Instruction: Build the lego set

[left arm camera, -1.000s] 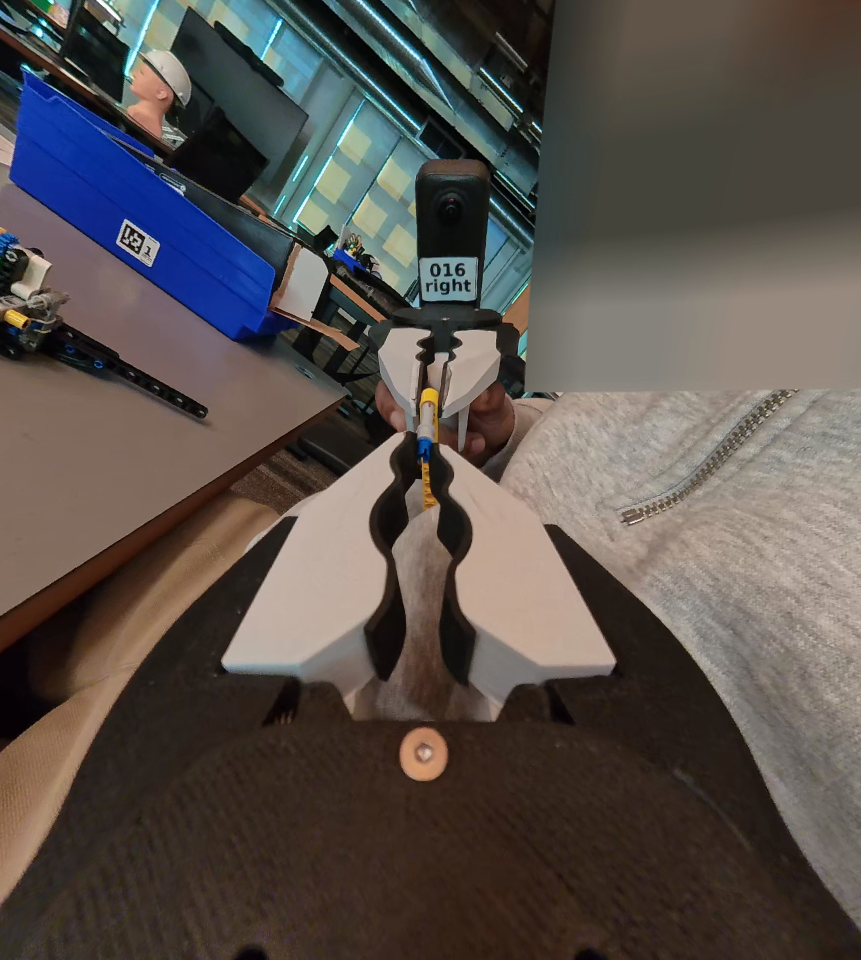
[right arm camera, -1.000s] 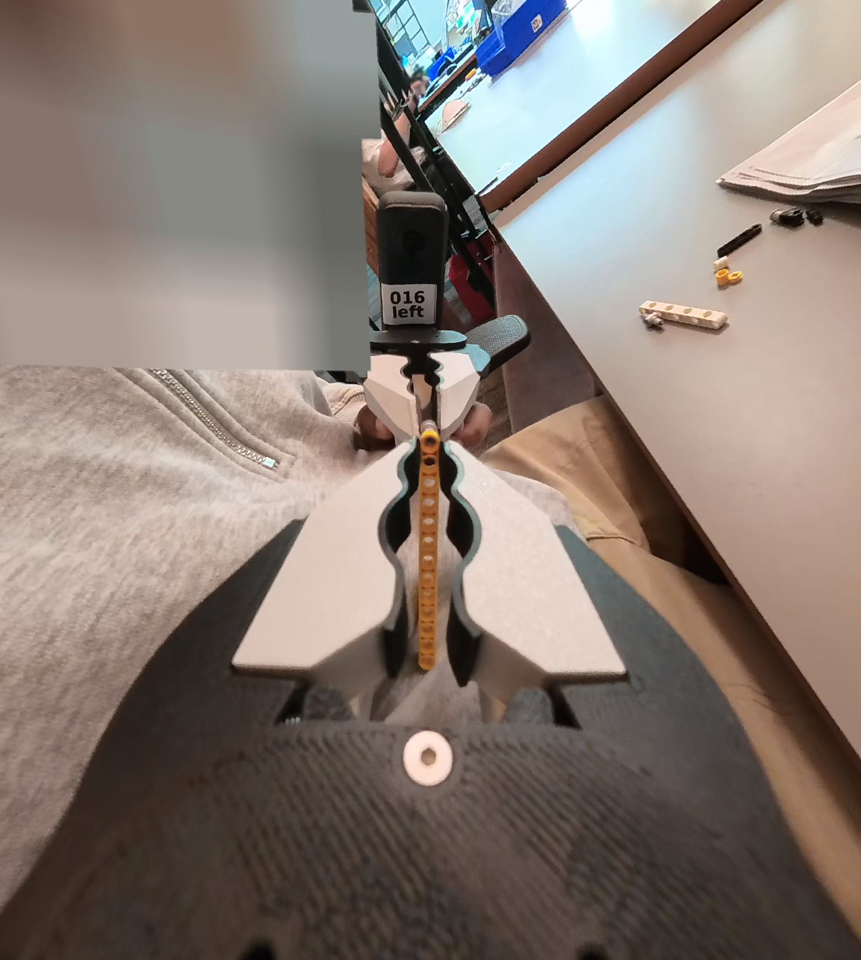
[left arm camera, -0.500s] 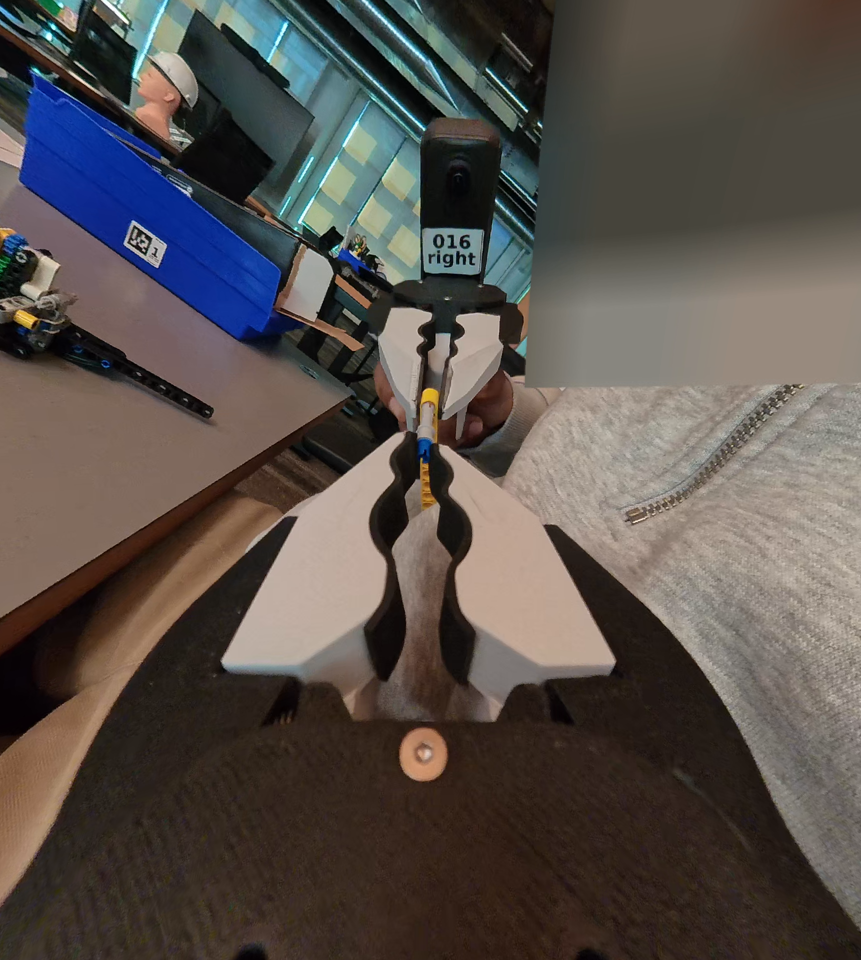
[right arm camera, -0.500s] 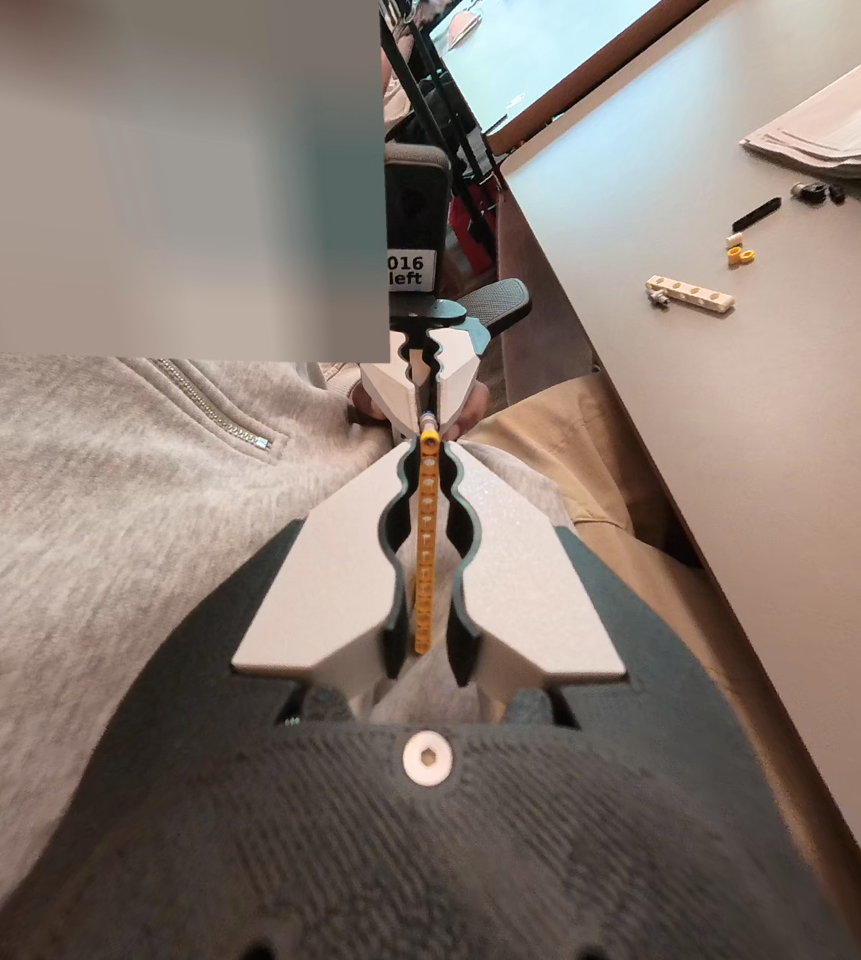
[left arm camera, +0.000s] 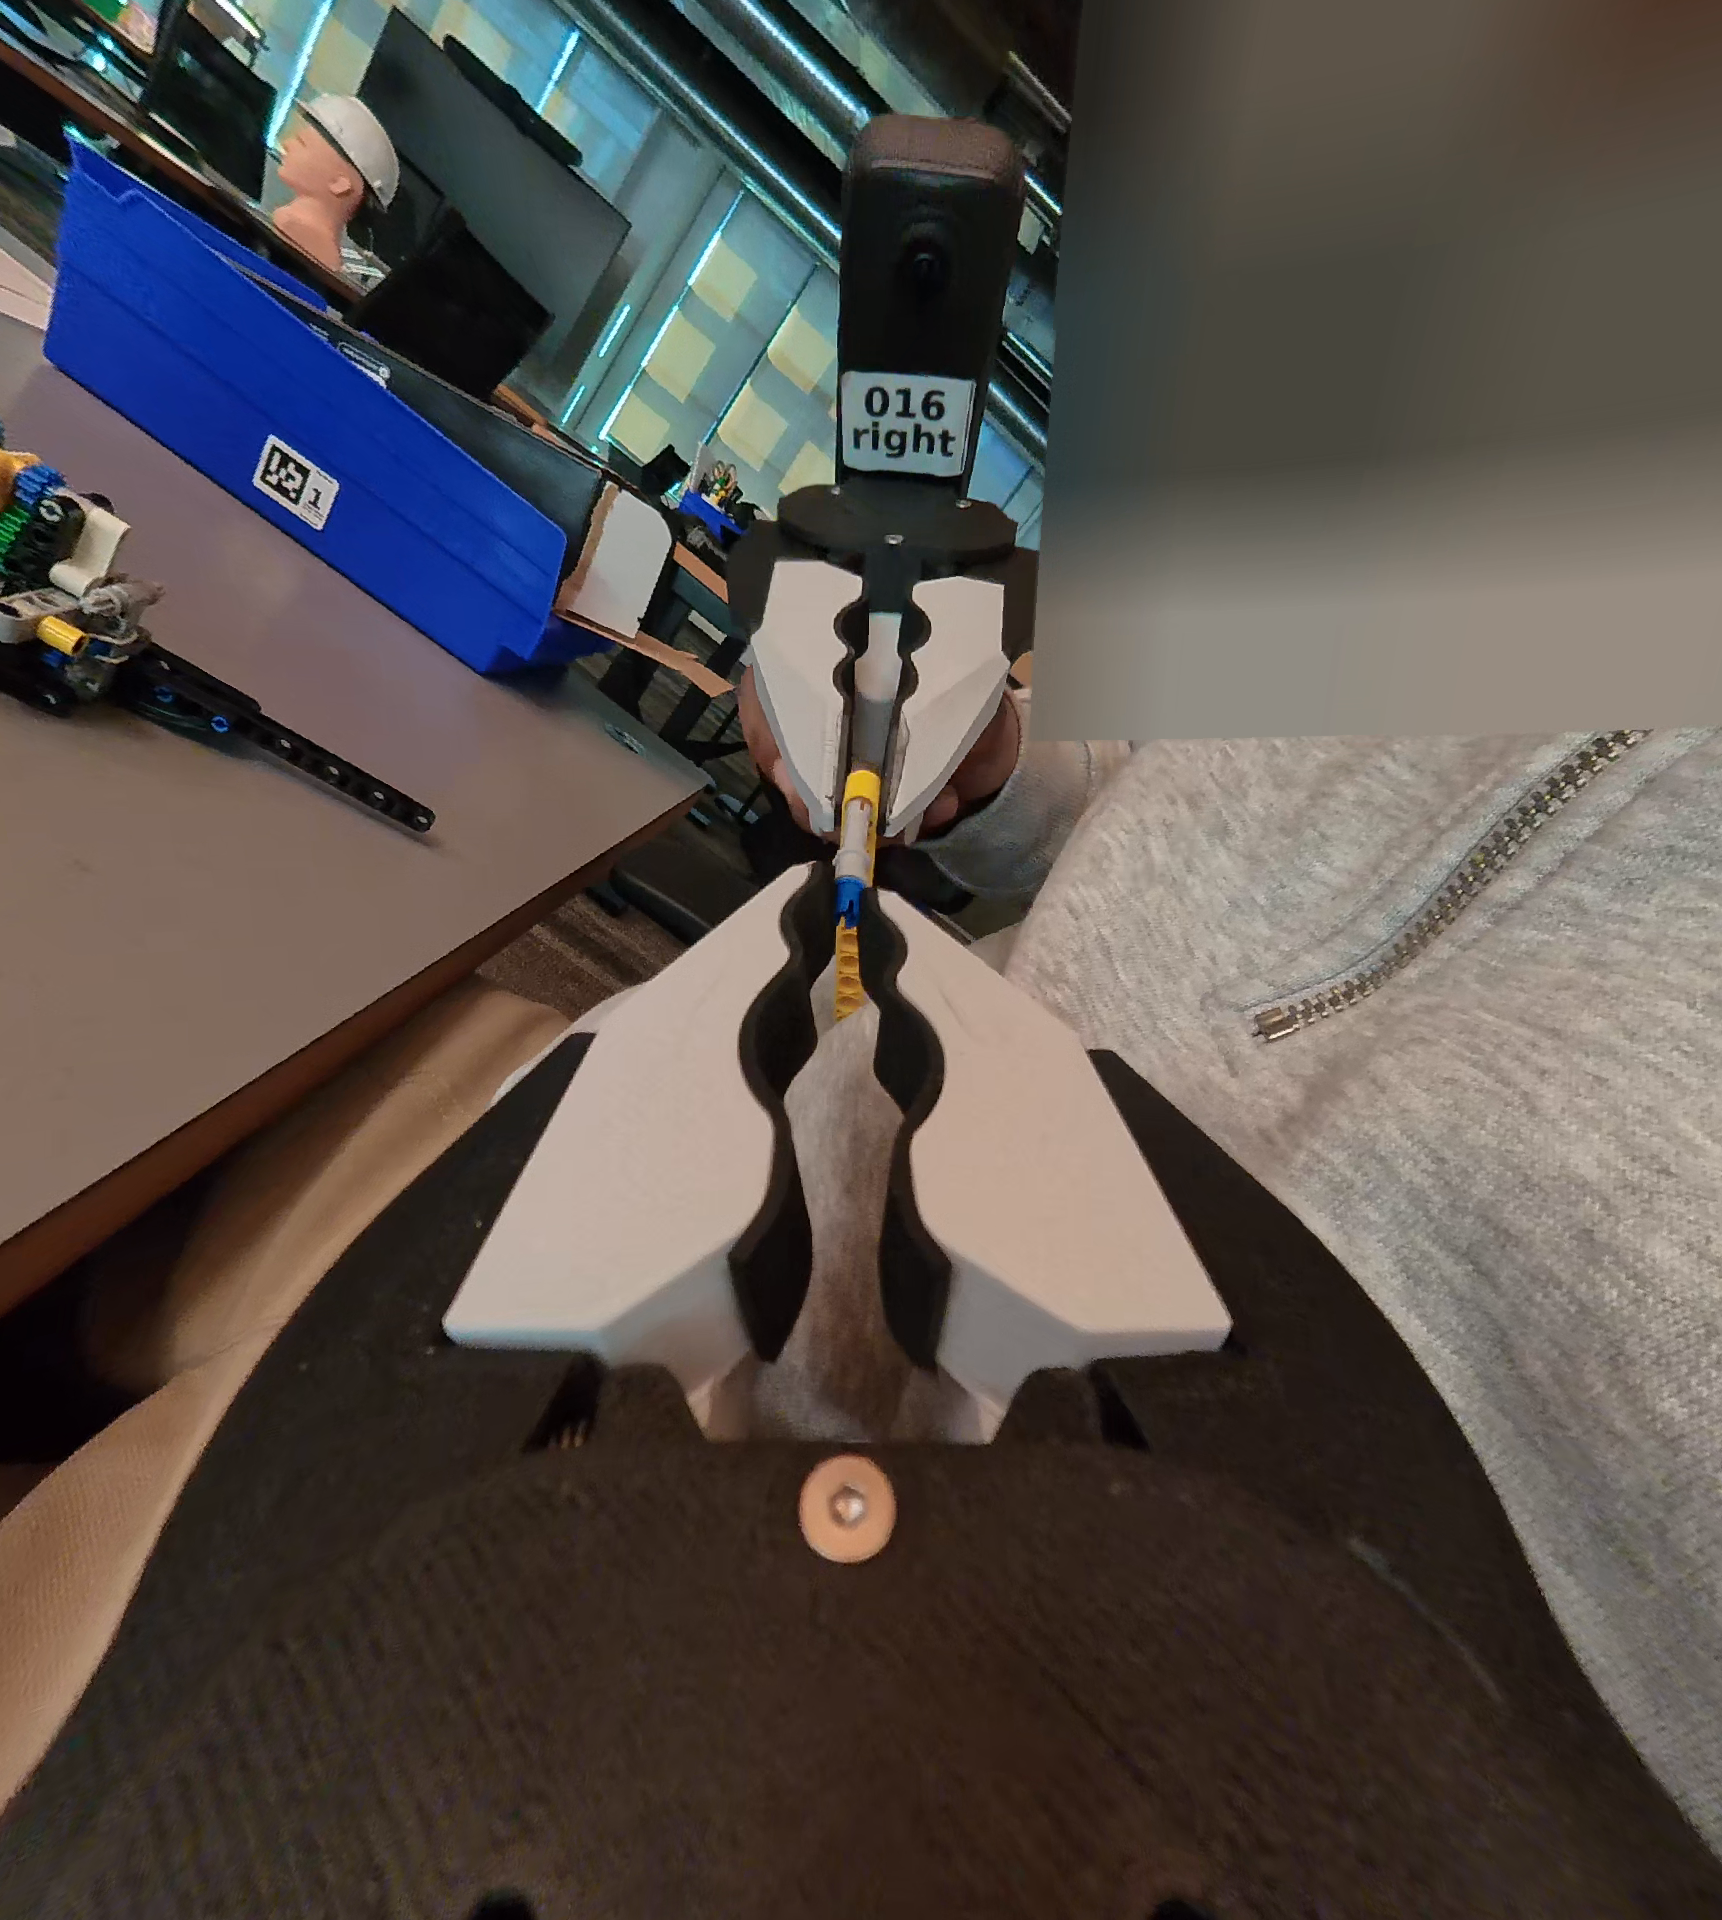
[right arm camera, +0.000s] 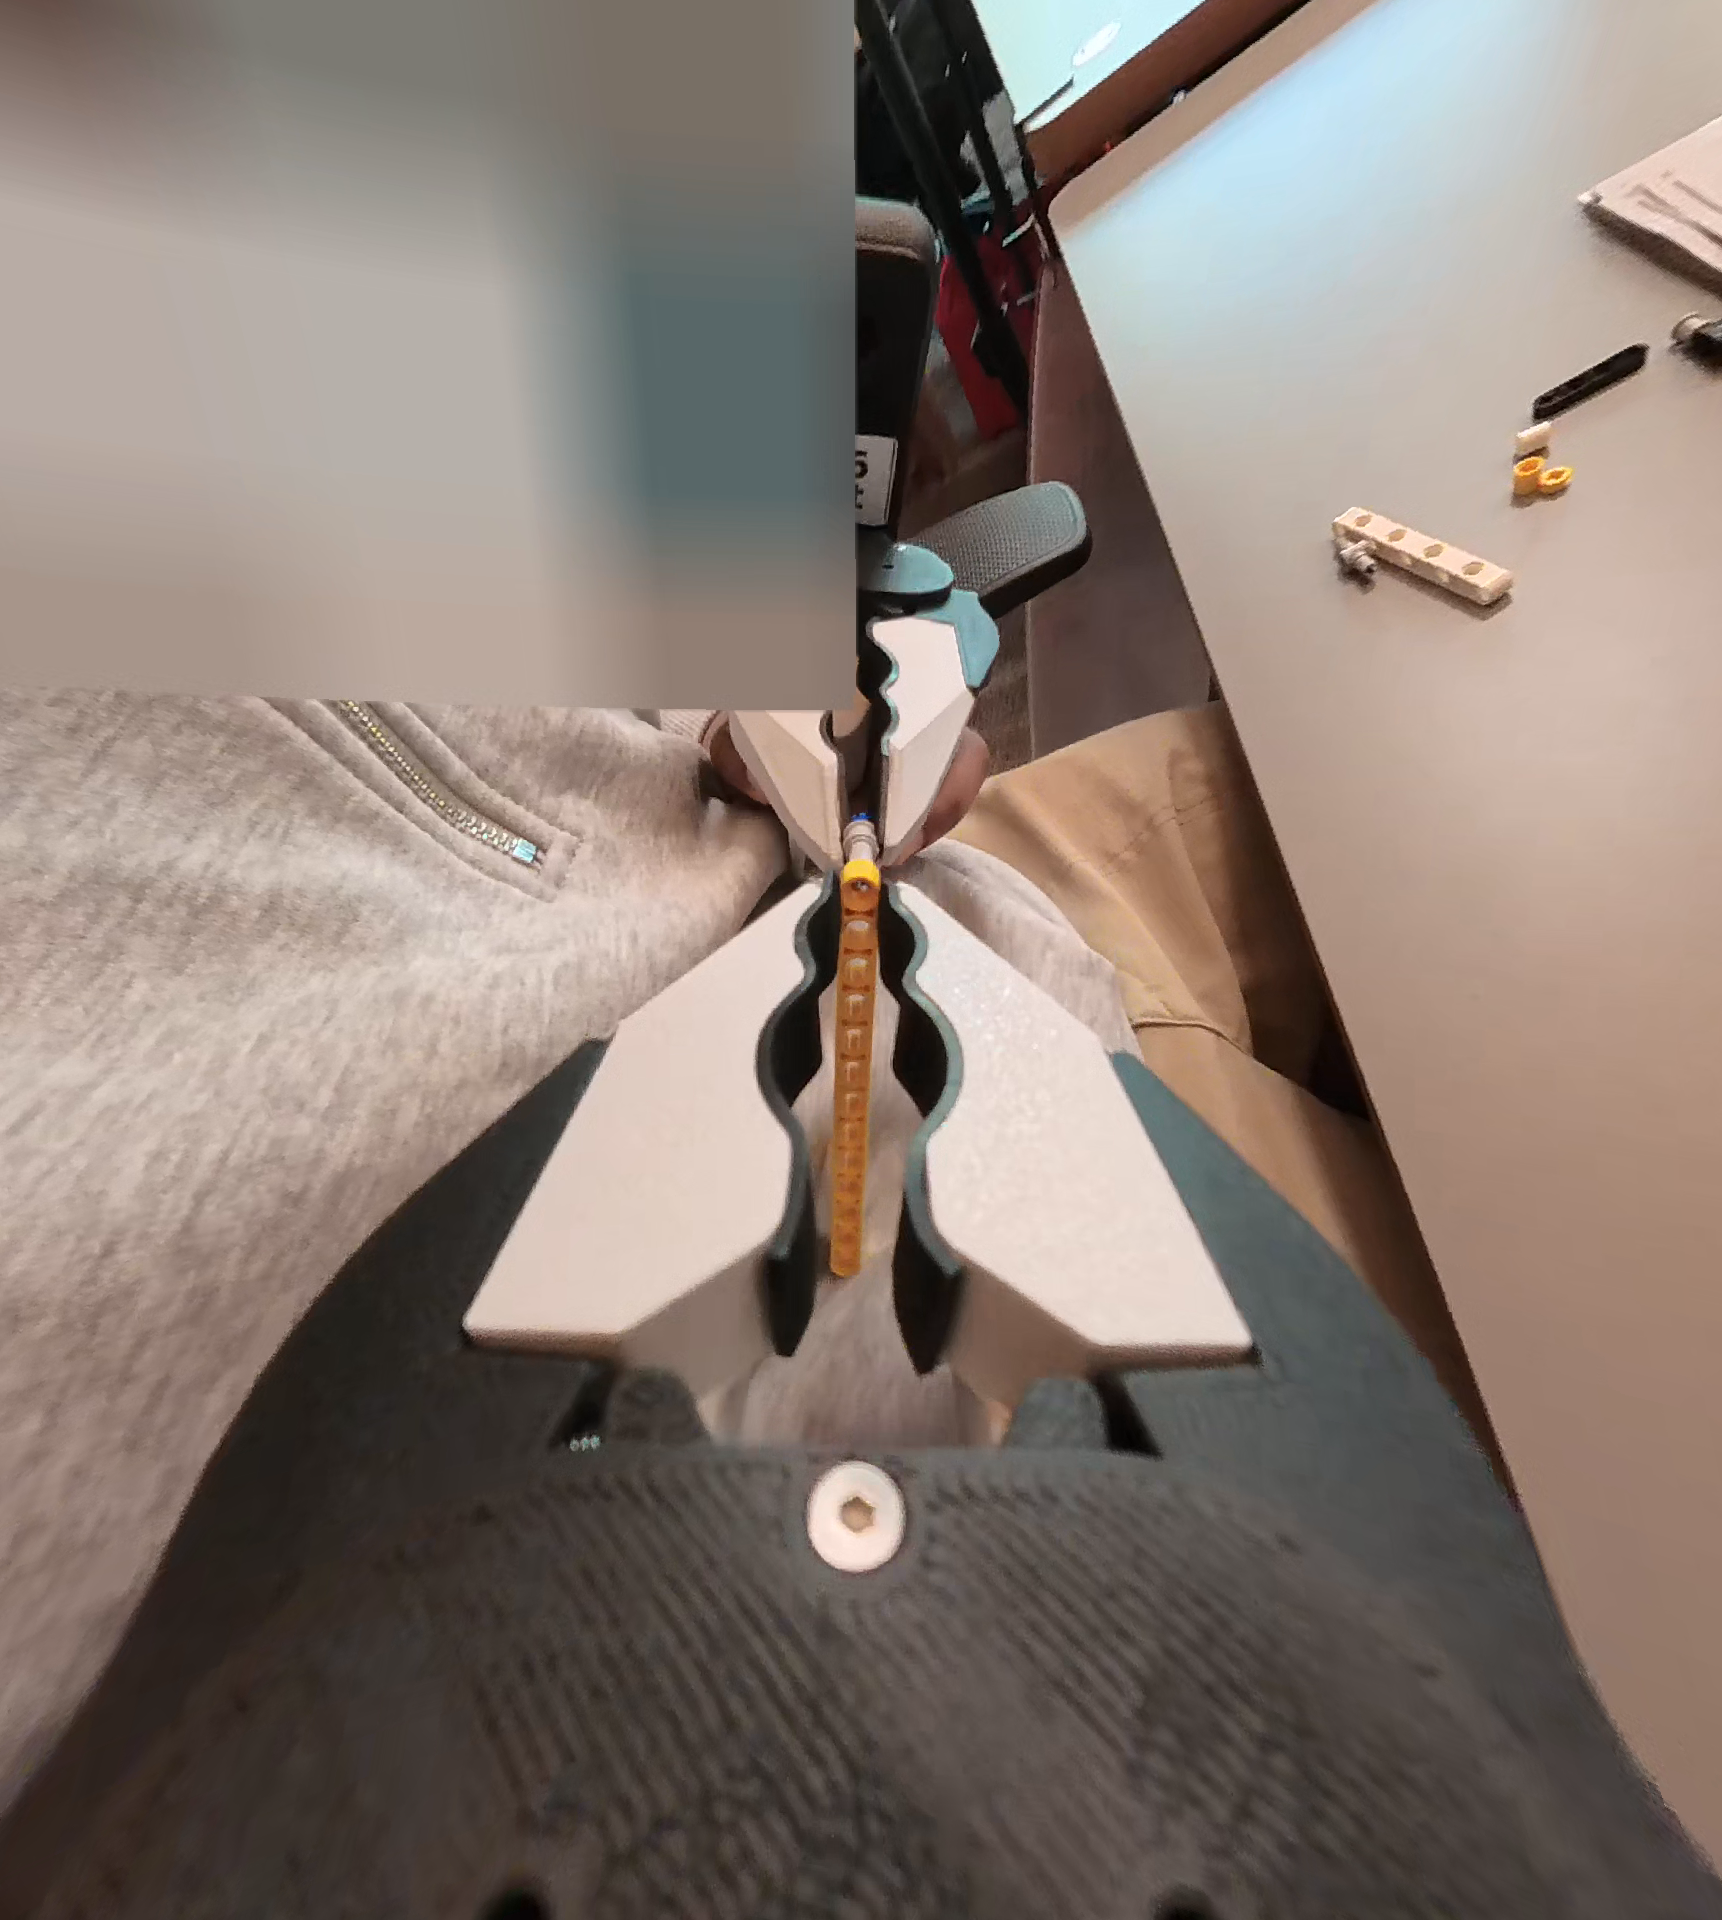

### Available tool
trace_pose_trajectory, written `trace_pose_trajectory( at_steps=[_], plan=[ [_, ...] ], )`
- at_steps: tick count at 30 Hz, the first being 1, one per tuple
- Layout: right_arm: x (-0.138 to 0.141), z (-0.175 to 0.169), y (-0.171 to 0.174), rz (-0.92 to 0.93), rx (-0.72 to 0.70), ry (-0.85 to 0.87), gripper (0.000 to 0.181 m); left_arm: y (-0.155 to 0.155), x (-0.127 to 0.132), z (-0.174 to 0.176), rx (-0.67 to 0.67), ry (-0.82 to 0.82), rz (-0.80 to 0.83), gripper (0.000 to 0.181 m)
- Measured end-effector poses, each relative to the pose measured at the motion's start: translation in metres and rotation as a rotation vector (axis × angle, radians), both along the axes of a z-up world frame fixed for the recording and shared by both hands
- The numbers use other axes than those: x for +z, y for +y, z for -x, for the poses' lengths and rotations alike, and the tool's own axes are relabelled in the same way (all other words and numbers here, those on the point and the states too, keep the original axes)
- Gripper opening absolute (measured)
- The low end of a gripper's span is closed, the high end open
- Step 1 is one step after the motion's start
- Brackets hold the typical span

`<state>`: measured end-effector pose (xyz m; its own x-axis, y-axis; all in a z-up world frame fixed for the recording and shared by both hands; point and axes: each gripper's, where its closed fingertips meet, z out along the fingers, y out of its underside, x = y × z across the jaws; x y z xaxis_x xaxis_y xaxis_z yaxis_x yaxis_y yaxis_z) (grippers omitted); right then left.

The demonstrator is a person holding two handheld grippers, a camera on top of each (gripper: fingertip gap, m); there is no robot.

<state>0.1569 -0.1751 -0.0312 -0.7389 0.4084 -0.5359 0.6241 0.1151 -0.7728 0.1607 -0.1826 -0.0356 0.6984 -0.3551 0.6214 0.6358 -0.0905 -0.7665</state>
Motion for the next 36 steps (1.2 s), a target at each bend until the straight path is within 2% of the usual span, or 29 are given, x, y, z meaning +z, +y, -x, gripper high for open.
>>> trace_pose_trajectory(
  at_steps=[26, 30, 31, 33, 36],
  plan=[
    [-0.006, 0.009, 0.000, -0.220, 0.317, -0.024, 0.005, 0.000, -0.001, 0.013, 0.030, -0.002, -0.002, 0.002],
    [-0.021, 0.003, -0.009, -0.254, 0.349, -0.020, 0.006, 0.004, 0.006, 0.021, 0.087, 0.127, 0.013, 0.000],
    [-0.022, 0.000, -0.017, -0.241, 0.361, -0.012, 0.006, 0.002, 0.008, 0.026, 0.102, 0.101, 0.005, 0.000],
    [-0.025, 0.006, -0.021, -0.264, 0.343, 0.033, 0.006, -0.005, 0.005, 0.034, 0.117, 0.049, 0.000, 0.000],
    [-0.023, 0.017, -0.009, -0.213, 0.270, 0.022, 0.006, -0.009, 0.006, 0.039, 0.140, 0.068, 0.004, 0.000]
  ],
)
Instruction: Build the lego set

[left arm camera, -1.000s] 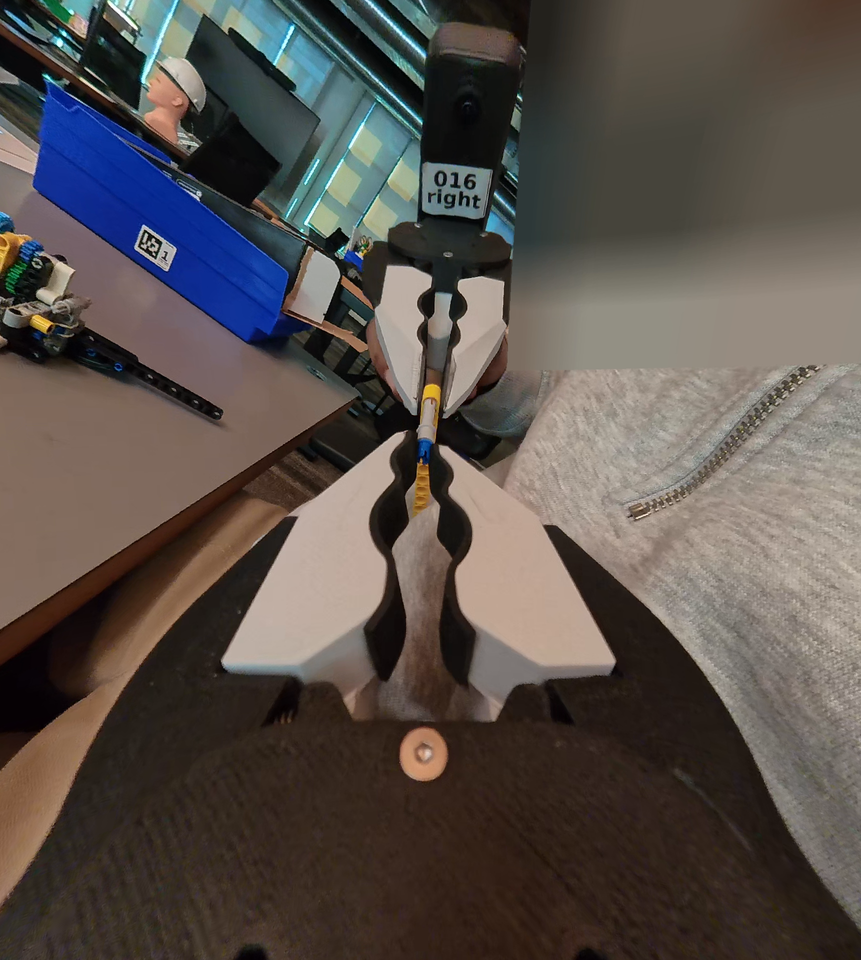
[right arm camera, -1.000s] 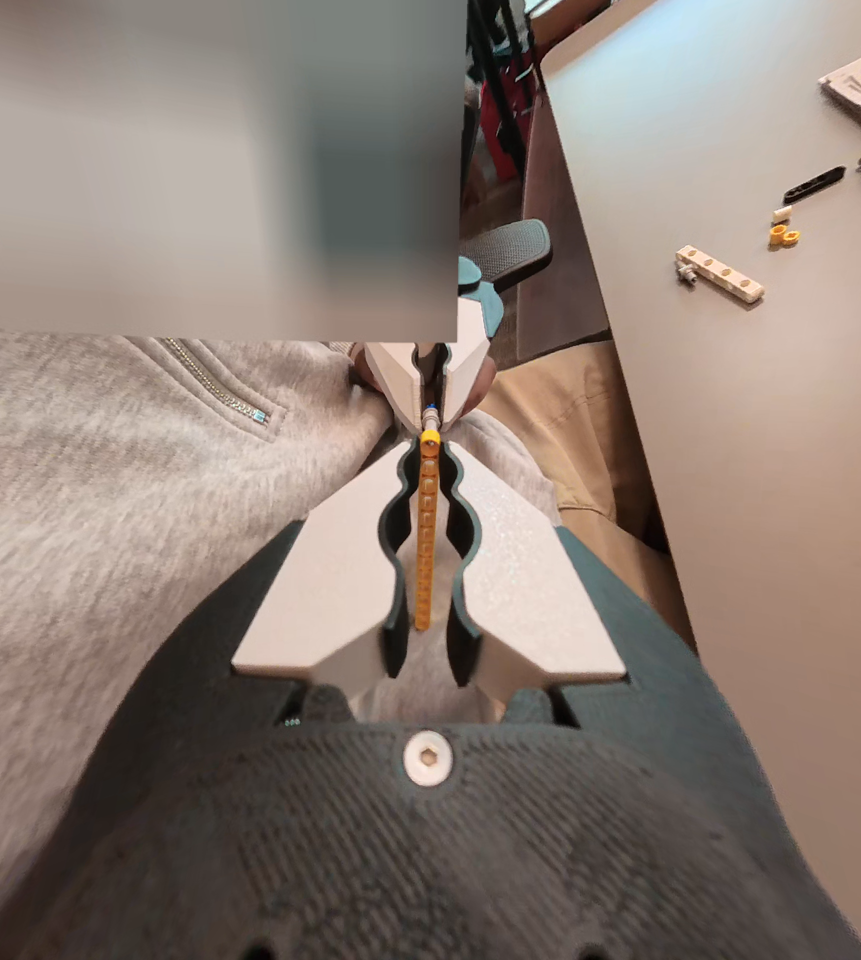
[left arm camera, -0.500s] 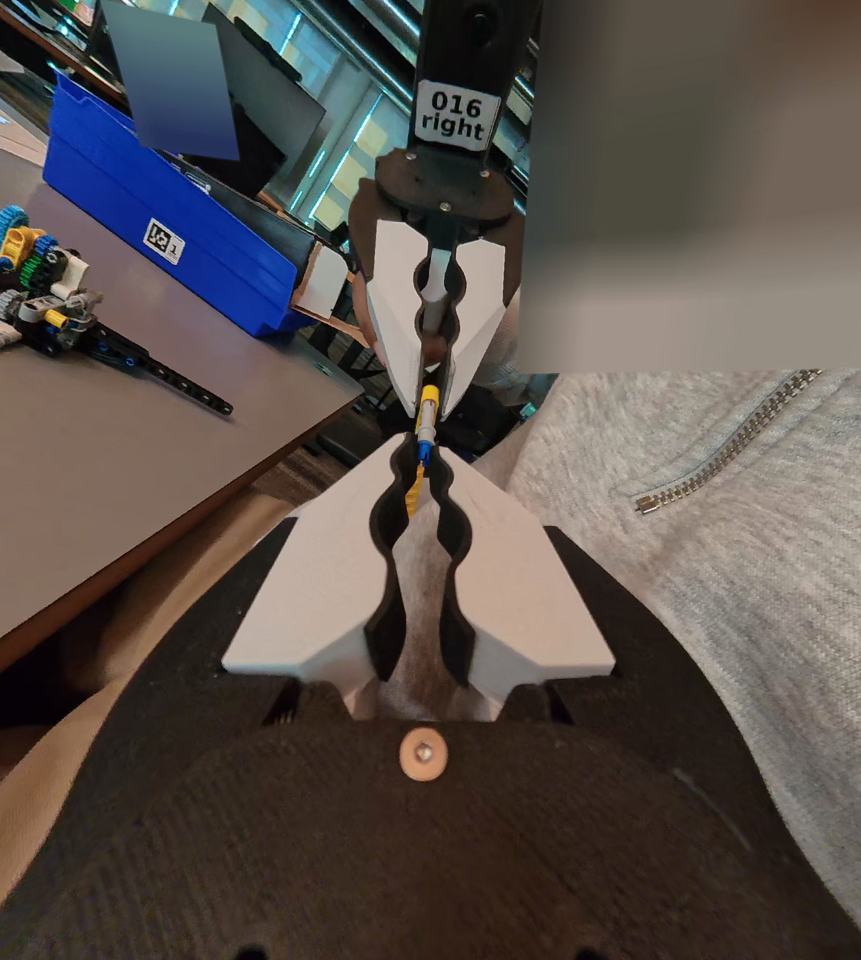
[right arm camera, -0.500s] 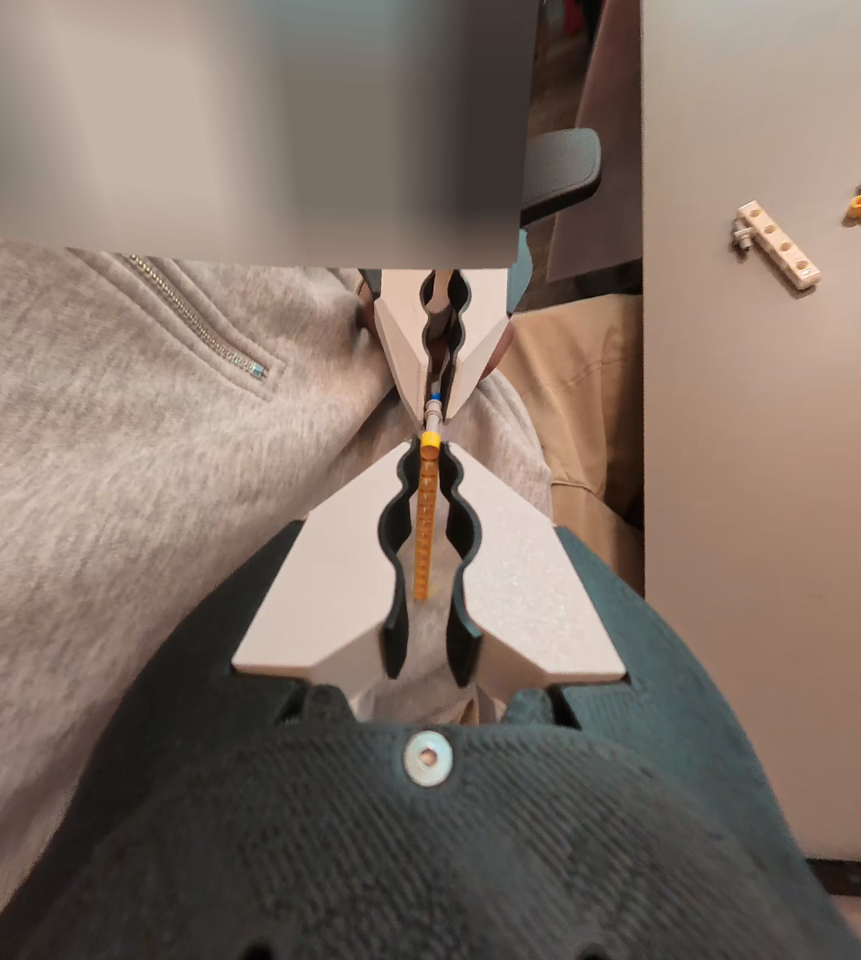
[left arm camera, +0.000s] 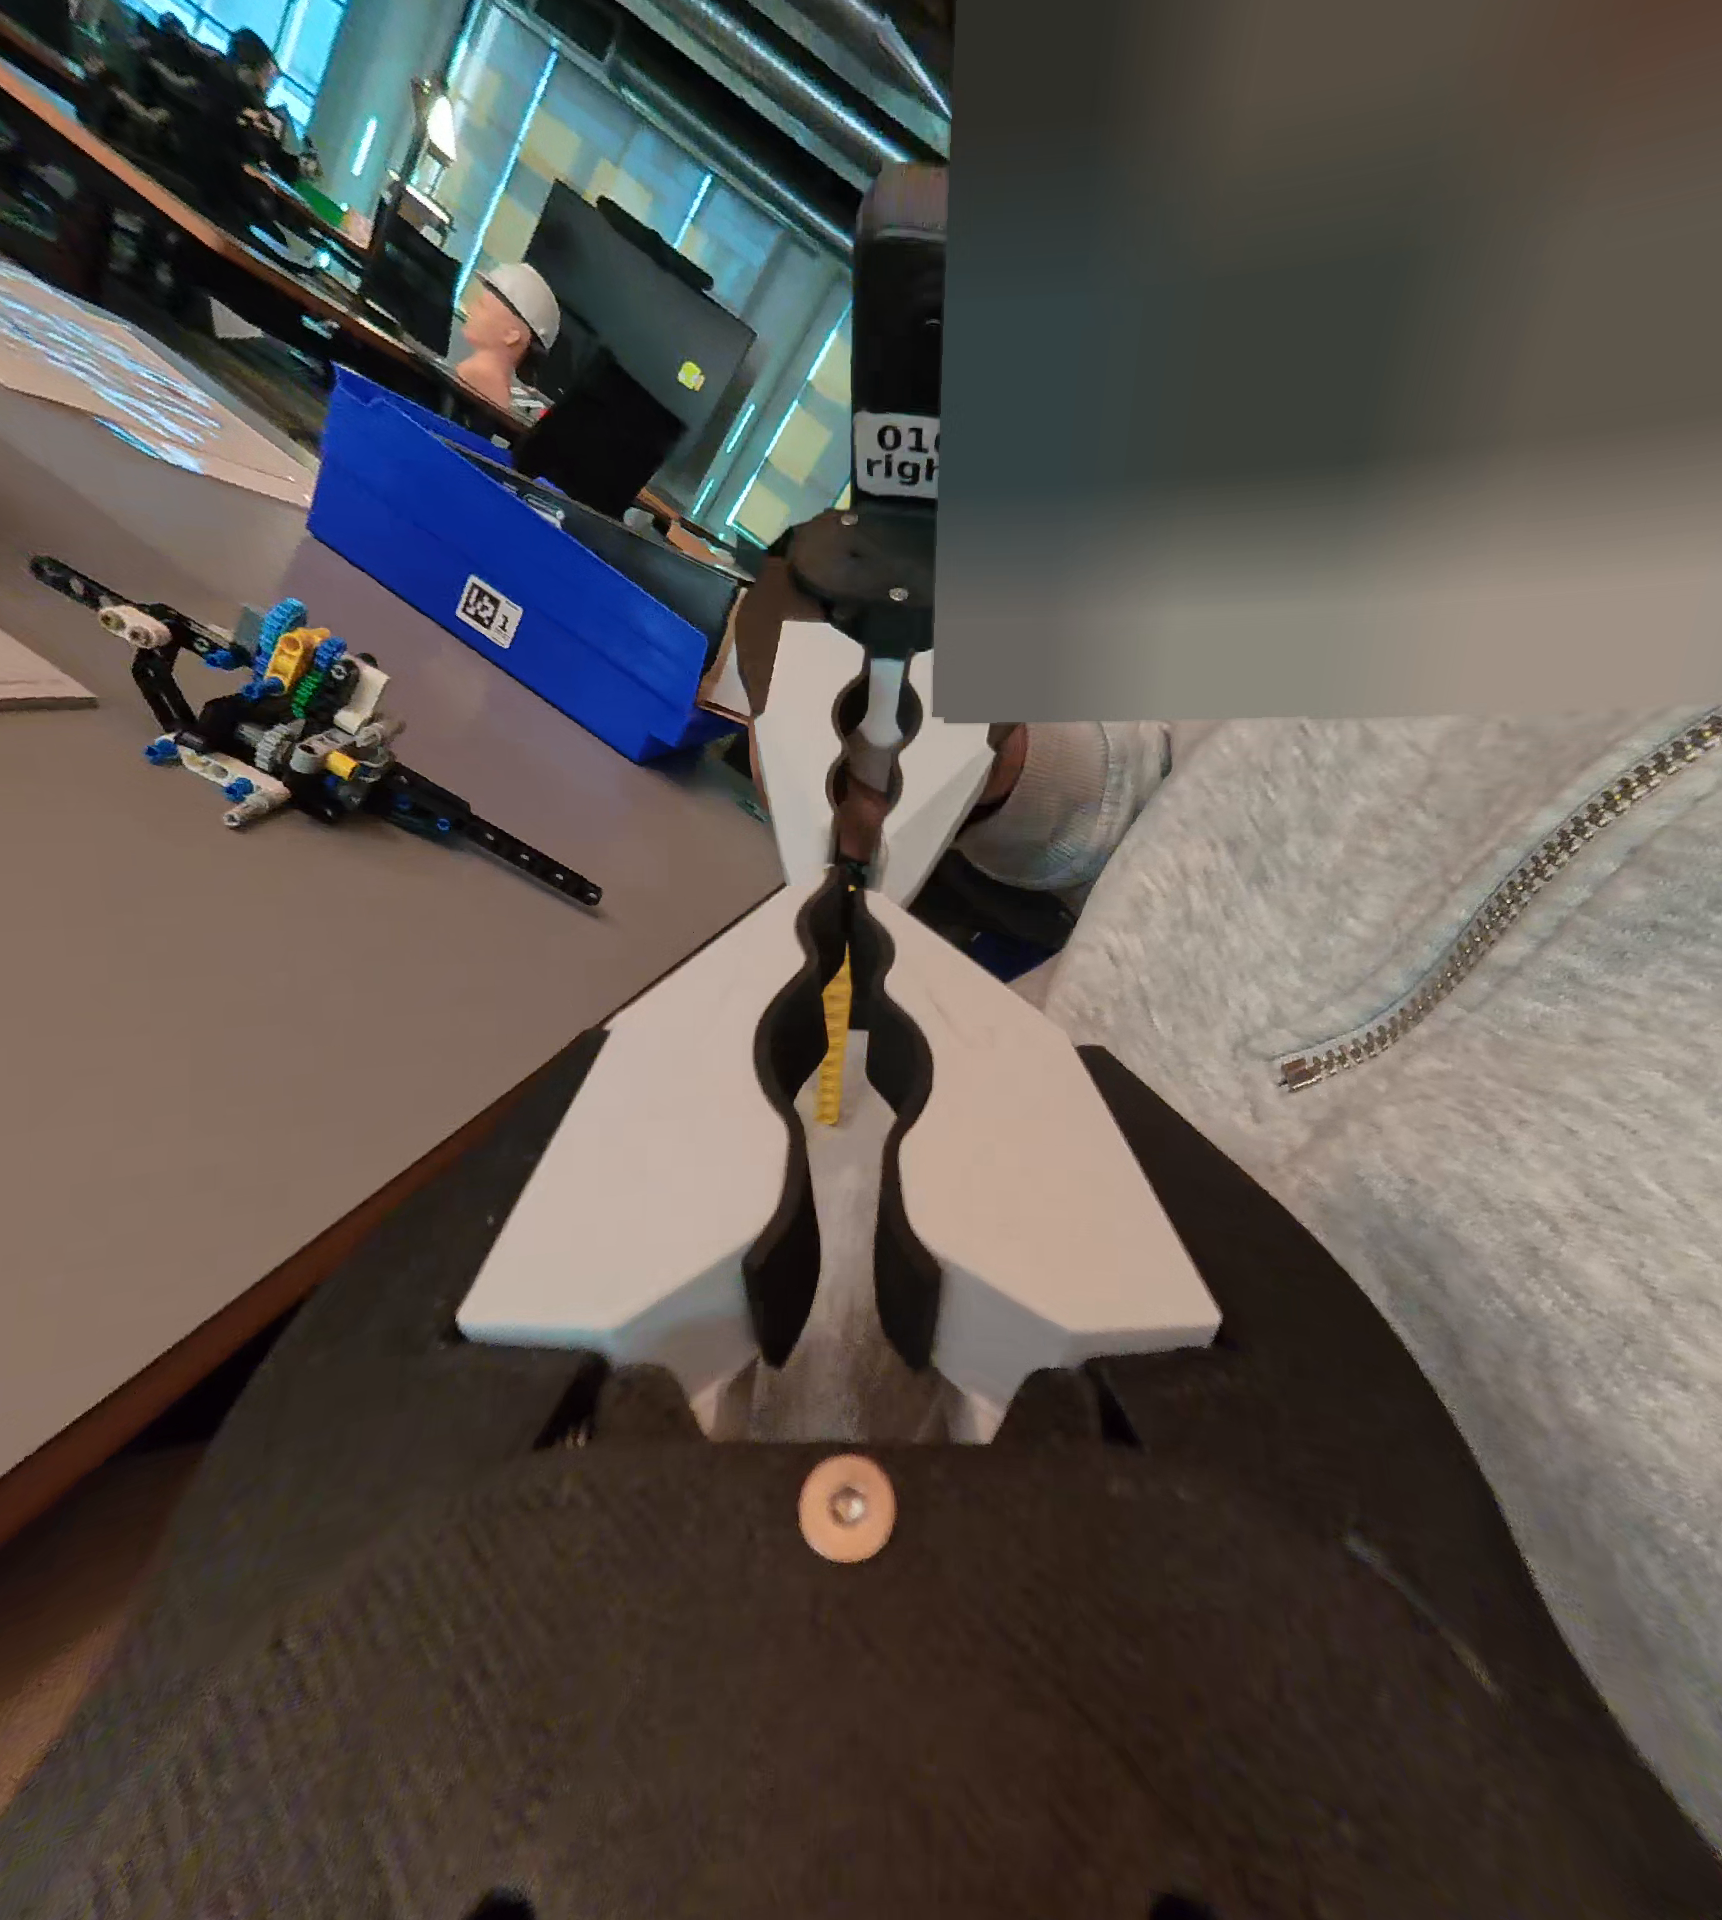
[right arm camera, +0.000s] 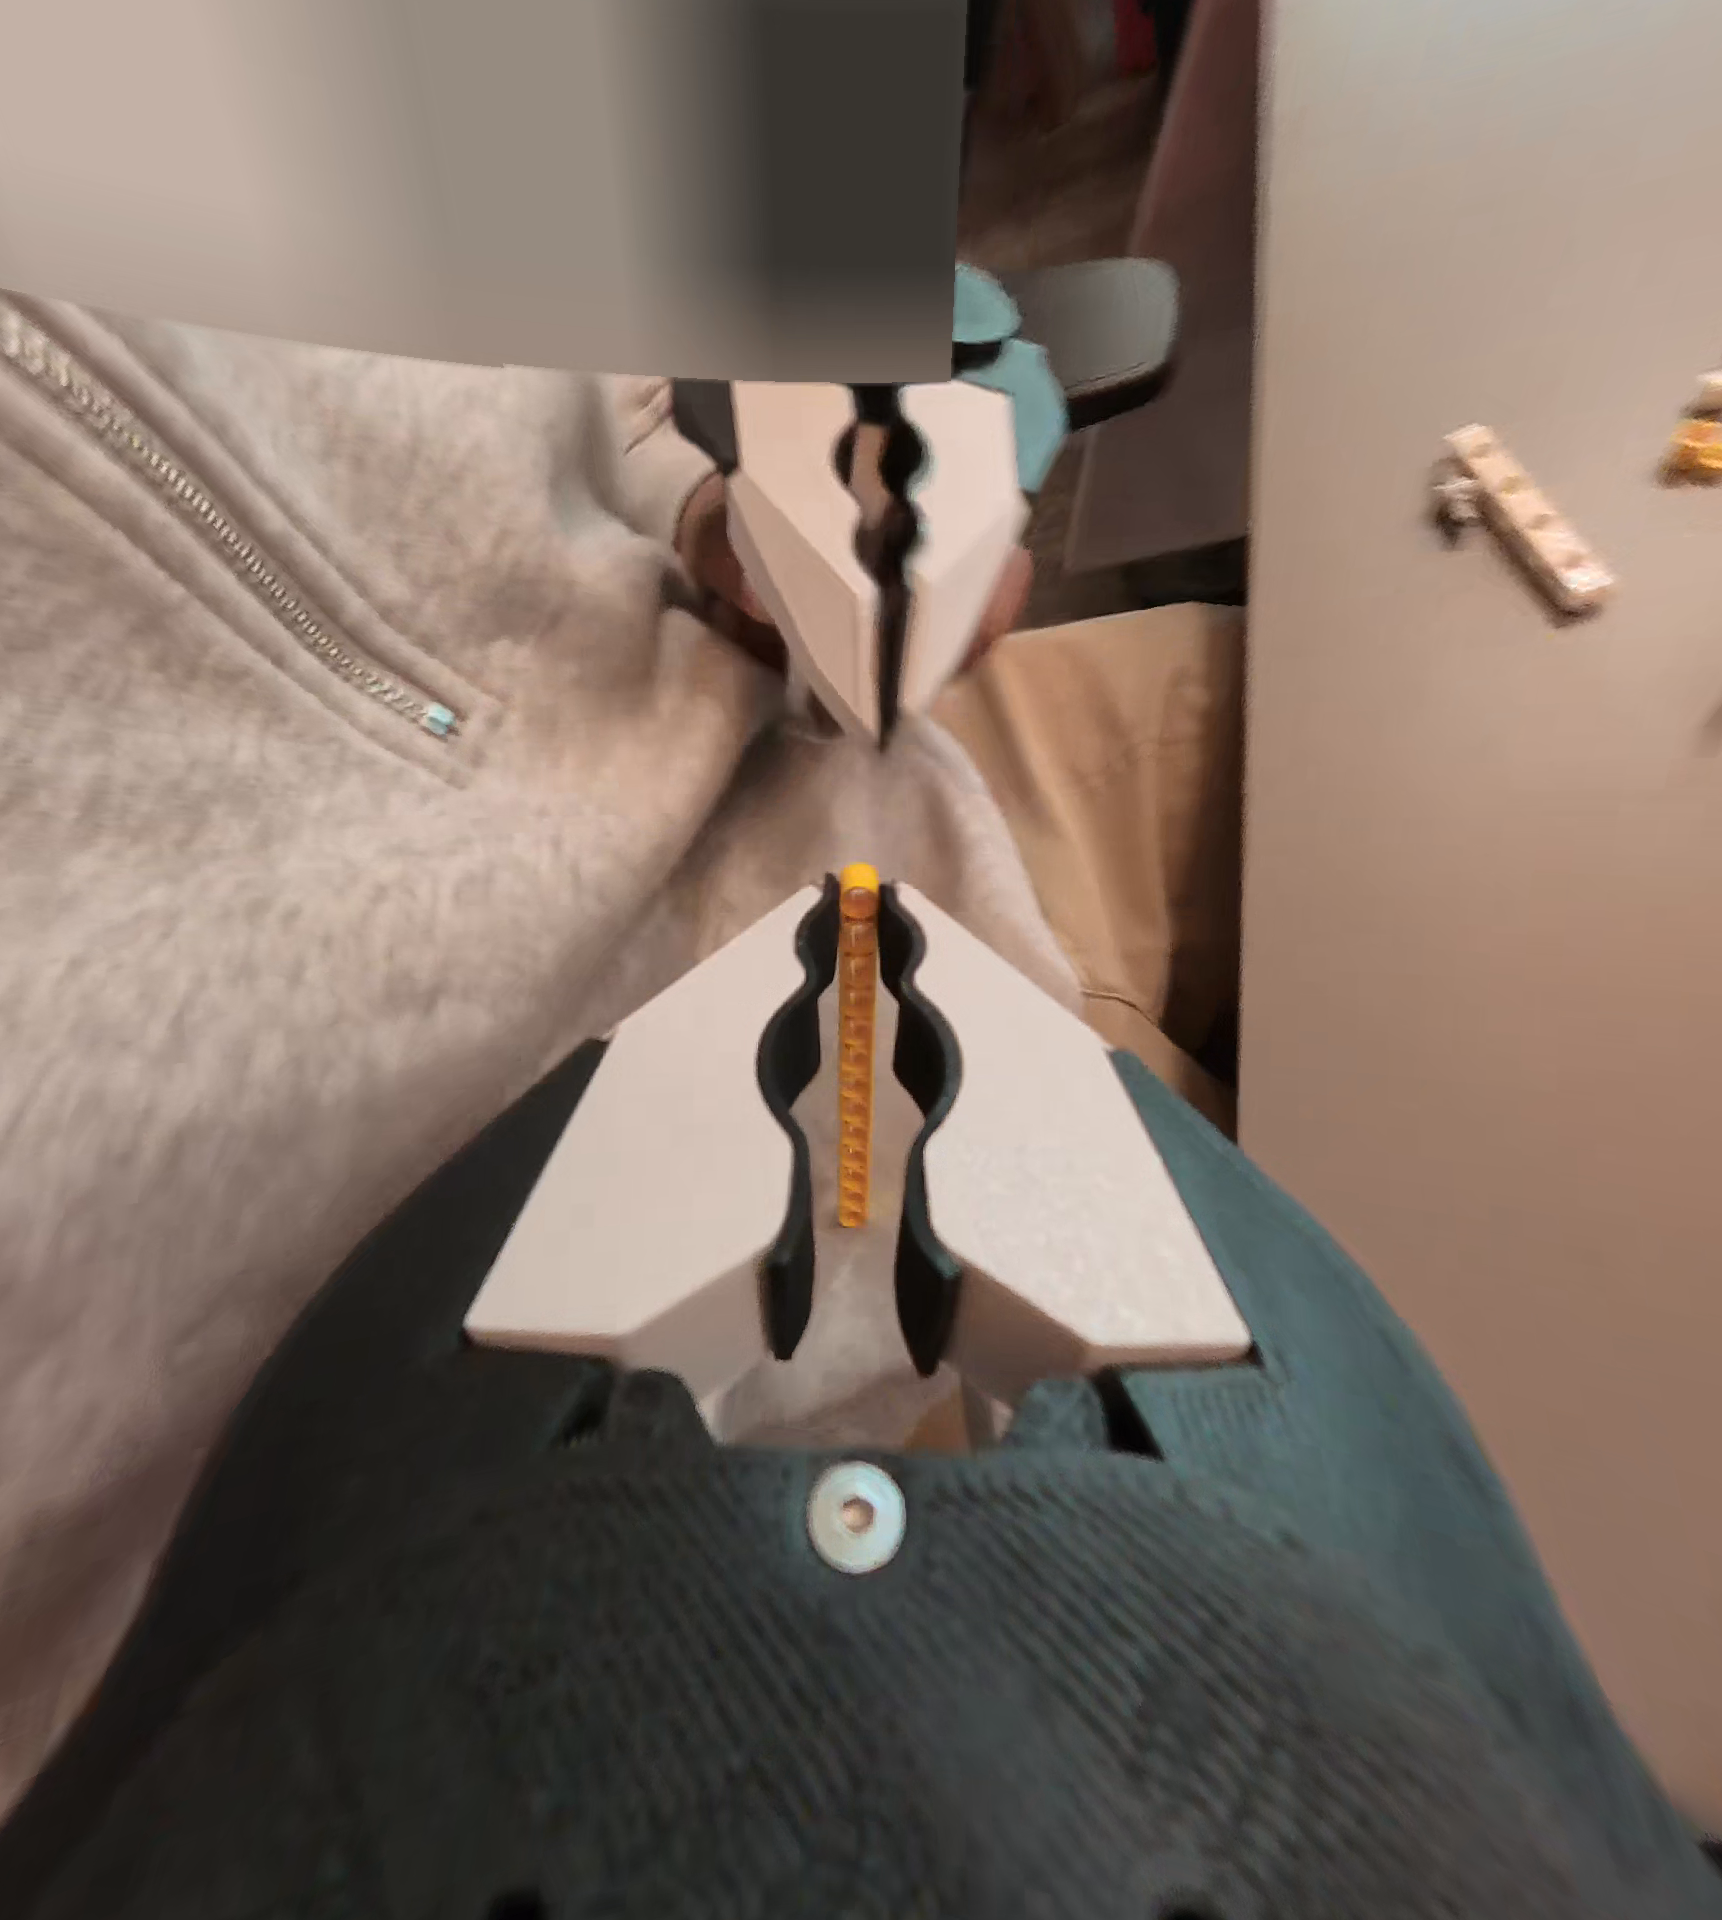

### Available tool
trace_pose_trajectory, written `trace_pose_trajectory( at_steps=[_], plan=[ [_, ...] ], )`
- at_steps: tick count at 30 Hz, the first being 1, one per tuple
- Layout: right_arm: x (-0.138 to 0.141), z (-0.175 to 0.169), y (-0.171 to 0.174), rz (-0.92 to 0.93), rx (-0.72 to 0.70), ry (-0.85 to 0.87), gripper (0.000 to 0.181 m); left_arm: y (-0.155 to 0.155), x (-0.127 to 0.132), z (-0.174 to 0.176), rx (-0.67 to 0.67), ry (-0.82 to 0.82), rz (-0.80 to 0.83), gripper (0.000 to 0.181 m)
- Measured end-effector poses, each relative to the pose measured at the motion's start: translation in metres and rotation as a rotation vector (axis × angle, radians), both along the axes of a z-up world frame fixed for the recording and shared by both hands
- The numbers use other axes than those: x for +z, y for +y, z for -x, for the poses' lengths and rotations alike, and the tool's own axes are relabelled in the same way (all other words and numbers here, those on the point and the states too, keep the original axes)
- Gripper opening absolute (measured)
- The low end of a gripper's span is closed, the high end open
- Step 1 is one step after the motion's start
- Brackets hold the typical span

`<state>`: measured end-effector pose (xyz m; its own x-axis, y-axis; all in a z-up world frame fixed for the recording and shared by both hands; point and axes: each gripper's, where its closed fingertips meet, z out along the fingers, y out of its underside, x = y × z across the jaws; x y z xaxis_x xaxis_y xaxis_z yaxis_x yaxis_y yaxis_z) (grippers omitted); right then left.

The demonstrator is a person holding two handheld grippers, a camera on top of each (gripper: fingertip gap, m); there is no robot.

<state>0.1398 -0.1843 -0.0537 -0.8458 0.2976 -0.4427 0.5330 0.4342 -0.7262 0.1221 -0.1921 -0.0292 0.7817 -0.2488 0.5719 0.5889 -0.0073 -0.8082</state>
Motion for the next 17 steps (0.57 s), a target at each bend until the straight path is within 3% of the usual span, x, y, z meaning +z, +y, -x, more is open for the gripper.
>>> trace_pose_trajectory(
  at_steps=[9, 17],
  plan=[
    [0.019, 0.031, 0.026, 0.154, -0.243, 0.076, 0.005, -0.004, -0.009, 0.034, 0.093, -0.096, 0.018, 0.000],
    [0.045, 0.070, 0.049, 0.333, -0.488, 0.217, 0.005, -0.013, -0.018, 0.097, 0.273, -0.064, 0.099, 0.001]
  ],
)
